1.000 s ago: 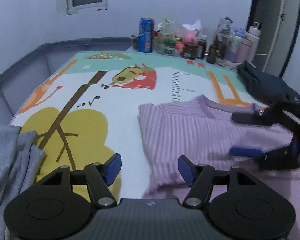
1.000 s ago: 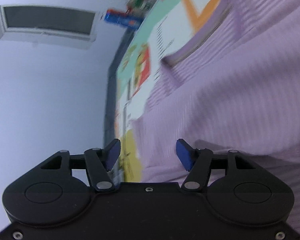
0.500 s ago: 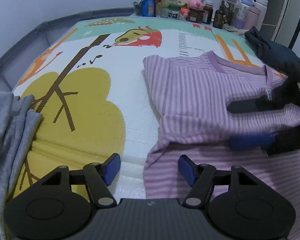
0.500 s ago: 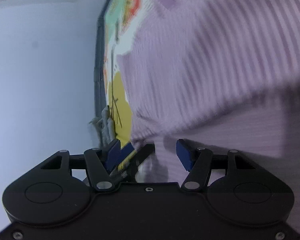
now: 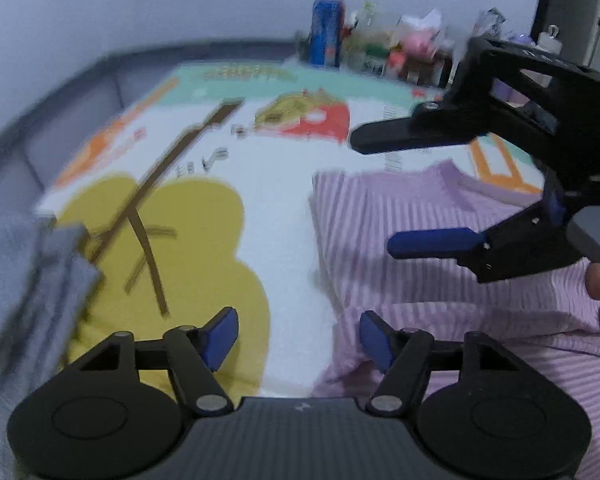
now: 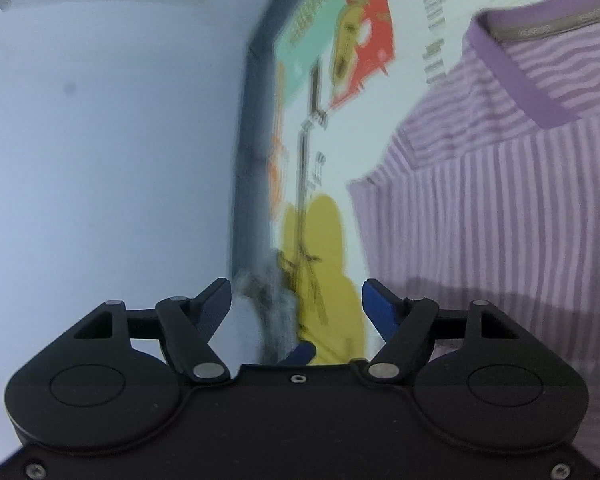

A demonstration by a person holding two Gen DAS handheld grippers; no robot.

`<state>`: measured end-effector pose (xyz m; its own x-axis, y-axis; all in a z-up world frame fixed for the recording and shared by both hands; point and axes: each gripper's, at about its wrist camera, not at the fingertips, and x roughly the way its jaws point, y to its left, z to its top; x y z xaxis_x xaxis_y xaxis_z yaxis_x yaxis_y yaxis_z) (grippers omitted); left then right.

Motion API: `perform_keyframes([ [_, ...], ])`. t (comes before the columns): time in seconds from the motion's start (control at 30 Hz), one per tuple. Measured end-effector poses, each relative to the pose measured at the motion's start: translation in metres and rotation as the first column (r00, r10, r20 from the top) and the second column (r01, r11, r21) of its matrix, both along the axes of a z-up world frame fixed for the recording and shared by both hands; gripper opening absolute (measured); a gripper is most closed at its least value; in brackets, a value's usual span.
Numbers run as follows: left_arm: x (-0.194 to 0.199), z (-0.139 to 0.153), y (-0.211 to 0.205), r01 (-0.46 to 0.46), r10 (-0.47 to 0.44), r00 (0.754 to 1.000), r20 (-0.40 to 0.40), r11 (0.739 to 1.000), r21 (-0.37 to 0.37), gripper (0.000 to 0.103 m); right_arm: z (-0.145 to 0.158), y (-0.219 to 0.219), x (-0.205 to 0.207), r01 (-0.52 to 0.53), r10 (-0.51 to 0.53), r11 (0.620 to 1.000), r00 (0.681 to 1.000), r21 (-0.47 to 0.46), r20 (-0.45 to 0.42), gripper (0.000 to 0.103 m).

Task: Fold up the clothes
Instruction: 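Withdraw the open right gripper above the folded shirt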

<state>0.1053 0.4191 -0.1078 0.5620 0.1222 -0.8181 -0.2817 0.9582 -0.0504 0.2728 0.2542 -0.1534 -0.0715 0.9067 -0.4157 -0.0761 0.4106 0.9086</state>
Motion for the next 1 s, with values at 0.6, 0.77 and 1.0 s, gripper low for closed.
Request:
perform_keyframes([
  [0.6, -0.014, -0.019, -0.005, 0.031, -0.029, 0.998, -0.060, 0.999, 0.020, 0.076, -0.010, 0.006, 0.034, 0.088, -0.084, 0.993, 0.995, -0.078, 0.053, 0.060],
  [0.77, -0.014, -0.016, -0.003, 0.019, -0.019, 0.998, -0.062, 1.000, 0.003, 0.075, 0.014, 0.030, 0.043, -0.020, 0.059, 0.981, 0.978, -0.193, 0.198, 0.066],
  [1.0, -0.019, -0.006, 0.007, -0.046, 0.046, 0.999, -0.011, 0.998, -0.051, 0.073, 0.035, 0.078, 0.055, -0.247, 0.387, 0.890, 0.853, -0.384, 0.349, 0.029],
])
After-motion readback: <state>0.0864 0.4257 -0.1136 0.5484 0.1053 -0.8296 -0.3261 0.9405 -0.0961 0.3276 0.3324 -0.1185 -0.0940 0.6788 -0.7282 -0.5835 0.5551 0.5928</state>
